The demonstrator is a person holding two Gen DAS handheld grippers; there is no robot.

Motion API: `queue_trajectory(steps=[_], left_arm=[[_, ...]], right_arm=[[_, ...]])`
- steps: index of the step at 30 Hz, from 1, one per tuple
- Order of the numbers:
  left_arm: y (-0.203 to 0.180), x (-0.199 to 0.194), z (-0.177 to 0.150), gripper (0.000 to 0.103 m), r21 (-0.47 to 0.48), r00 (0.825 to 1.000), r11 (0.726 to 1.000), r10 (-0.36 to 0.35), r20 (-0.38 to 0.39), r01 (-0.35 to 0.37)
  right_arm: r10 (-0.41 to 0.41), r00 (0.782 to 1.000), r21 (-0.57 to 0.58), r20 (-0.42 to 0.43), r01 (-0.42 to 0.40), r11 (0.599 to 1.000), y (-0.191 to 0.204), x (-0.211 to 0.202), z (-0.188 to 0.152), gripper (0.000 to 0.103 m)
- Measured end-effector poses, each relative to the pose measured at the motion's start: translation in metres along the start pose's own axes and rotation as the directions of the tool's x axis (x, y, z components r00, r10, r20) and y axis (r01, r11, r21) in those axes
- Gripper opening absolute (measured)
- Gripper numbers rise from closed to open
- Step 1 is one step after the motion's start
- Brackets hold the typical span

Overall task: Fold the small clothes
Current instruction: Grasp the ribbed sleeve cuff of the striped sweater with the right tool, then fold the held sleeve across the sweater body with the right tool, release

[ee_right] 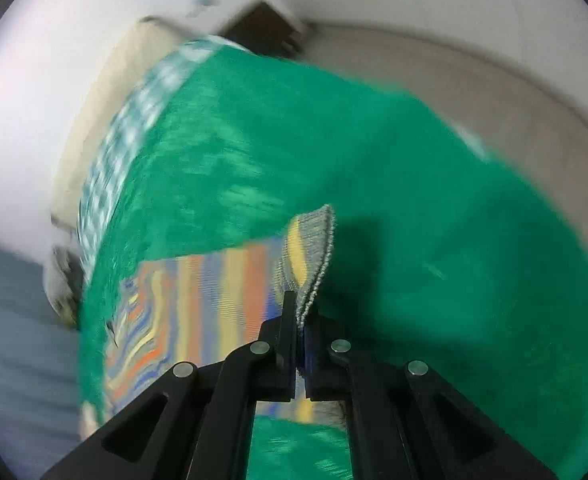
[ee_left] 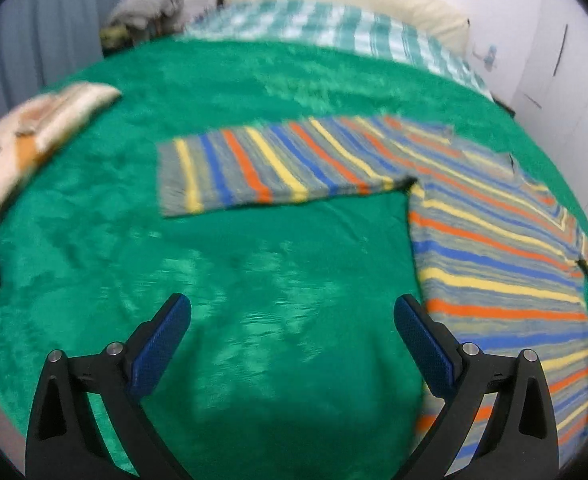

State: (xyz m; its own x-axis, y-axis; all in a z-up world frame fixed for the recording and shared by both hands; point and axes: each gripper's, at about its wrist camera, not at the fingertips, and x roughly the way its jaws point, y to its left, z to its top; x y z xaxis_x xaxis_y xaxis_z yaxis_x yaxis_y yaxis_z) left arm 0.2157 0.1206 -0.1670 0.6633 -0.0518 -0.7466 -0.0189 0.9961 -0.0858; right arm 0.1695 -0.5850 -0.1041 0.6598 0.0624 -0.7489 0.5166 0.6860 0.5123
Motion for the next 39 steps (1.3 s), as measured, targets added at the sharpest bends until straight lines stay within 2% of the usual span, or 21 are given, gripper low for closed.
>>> queue_trajectory(steps=[3,5,7,11,12,13,14,15,16,17,19,21,25,27,29,30,33,34,35,37,39], left_arm=[[0.013,0.001,0.000,0.102,-0.064,1.000,0.998,0.024,0.006,-0.024],[0.023,0.001,0.004,0.102,-0.112,1.000,0.994,0.004,0.029,0.000],[0.030,0.002,0.007,0.102,-0.121,0.999,0.993,0.014,0.048,-0.008],[0.043,0.009,0.010,0.102,-0.149,0.999,0.988,0.030,0.039,-0.024],[0.047,0.010,0.010,0.102,-0.164,0.999,0.986,0.025,0.037,-0.018],[0.049,0.011,0.009,0.102,-0.171,0.999,0.985,0.024,0.036,-0.017],[0.051,0.012,0.009,0.102,-0.178,0.999,0.984,0.027,0.033,-0.021],[0.053,0.013,0.008,0.102,-0.180,0.999,0.983,0.031,0.028,-0.026],[0.054,0.013,0.008,0.102,-0.179,0.999,0.983,0.033,0.025,-0.028],[0.055,0.013,0.007,0.102,-0.180,0.999,0.983,0.032,0.021,-0.028],[0.057,0.011,0.007,0.102,-0.184,0.999,0.983,0.026,0.023,-0.021],[0.058,0.009,0.008,0.102,-0.191,0.999,0.981,0.019,0.032,-0.013],[0.057,0.012,0.010,0.102,-0.199,1.000,0.980,-0.001,0.031,0.007],[0.052,0.018,0.010,0.102,-0.188,1.000,0.982,-0.014,0.014,0.016],[0.046,0.023,0.009,0.102,-0.171,1.000,0.985,-0.019,-0.003,0.018],[0.043,0.026,0.008,0.102,-0.159,1.000,0.987,-0.019,-0.016,0.016],[0.036,0.033,0.003,0.102,-0.129,0.999,0.992,-0.011,-0.052,0.004],[0.035,0.034,0.002,0.102,-0.123,0.998,0.992,-0.007,-0.058,0.000],[0.034,0.035,0.001,0.102,-0.112,0.998,0.994,0.000,-0.063,-0.007],[0.031,0.036,-0.001,0.102,-0.091,0.998,0.996,0.012,-0.066,-0.018],[0.029,0.039,-0.002,0.102,-0.078,0.997,0.997,0.025,-0.071,-0.031]], right_arm=[[-0.023,0.998,-0.252,0.057,0.037,0.967,0.097,-0.027,0.001,0.002],[-0.003,0.999,-0.383,0.038,0.017,0.924,0.163,-0.030,-0.009,0.002],[0.014,1.000,-0.469,-0.012,-0.018,0.883,0.222,-0.019,-0.026,0.002],[0.066,0.991,-0.560,-0.118,-0.121,0.819,0.317,0.026,-0.078,0.002],[0.106,0.982,-0.548,-0.159,-0.177,0.817,0.328,0.042,-0.089,0.004],[0.172,0.959,-0.502,-0.223,-0.265,0.824,0.333,0.056,-0.098,0.006],[0.237,0.923,-0.431,-0.302,-0.354,0.830,0.331,0.074,-0.109,0.022],[0.298,0.877,-0.324,-0.376,-0.426,0.844,0.330,0.090,-0.118,0.057],[0.339,0.859,-0.270,-0.384,-0.456,0.848,0.327,0.095,-0.121,0.071],[0.387,0.841,-0.227,-0.379,-0.489,0.842,0.322,0.096,-0.122,0.076],[0.426,0.830,-0.191,-0.361,-0.512,0.837,0.312,0.091,-0.117,0.076],[0.429,0.839,-0.176,-0.334,-0.503,0.846,0.299,0.084,-0.109,0.076],[0.368,0.885,-0.168,-0.285,-0.424,0.890,0.260,0.071,-0.087,0.076],[0.361,0.878,-0.118,-0.315,-0.414,0.903,0.245,0.078,-0.086,0.076],[0.370,0.850,-0.040,-0.374,-0.413,0.910,0.223,0.095,-0.095,0.076],[0.333,0.859,-0.027,-0.388,-0.372,0.928,0.210,0.104,-0.103,0.076],[0.138,0.917,-0.066,-0.375,-0.175,0.982,0.175,0.121,-0.117,0.075],[0.089,0.936,-0.078,-0.340,-0.122,0.989,0.161,0.118,-0.119,0.074],[0.112,0.945,-0.067,-0.306,-0.139,0.988,0.152,0.110,-0.118,0.070],[0.140,0.959,-0.075,-0.245,-0.162,0.984,0.144,0.087,-0.118,0.071],[0.170,0.959,-0.127,-0.227,-0.202,0.971,0.141,0.064,-0.121,0.072]])
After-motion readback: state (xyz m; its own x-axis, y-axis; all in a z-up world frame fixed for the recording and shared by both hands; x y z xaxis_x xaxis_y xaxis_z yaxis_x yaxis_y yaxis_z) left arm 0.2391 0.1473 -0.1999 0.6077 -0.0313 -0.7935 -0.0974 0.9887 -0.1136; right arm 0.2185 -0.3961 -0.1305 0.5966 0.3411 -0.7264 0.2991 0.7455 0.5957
